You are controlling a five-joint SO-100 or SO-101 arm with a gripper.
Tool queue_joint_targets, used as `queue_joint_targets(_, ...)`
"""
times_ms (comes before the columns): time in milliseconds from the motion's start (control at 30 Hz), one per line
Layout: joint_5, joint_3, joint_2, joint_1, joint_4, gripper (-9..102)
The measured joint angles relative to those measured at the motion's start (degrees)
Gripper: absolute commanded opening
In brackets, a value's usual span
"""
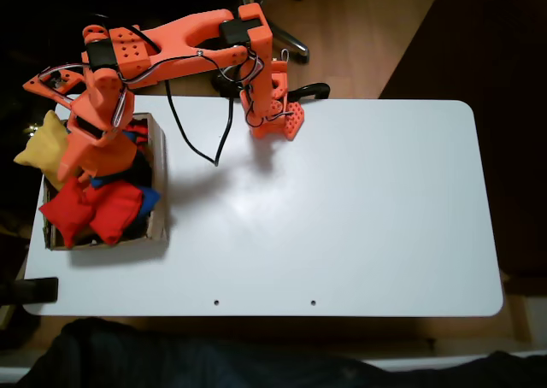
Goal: Grasp a bag and put it in the box.
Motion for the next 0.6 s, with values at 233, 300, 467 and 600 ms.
queue_joint_targets(233,4.7,-6.0,-1.6,0.0,-0.7,91)
queue_joint_targets(300,6.2,-7.6,-2.0,0.0,-0.7,91)
queue_joint_targets(467,8.6,-9.5,-2.1,-0.1,-0.8,91)
queue_joint_targets(600,9.6,-9.6,-2.1,-0.4,-0.9,91)
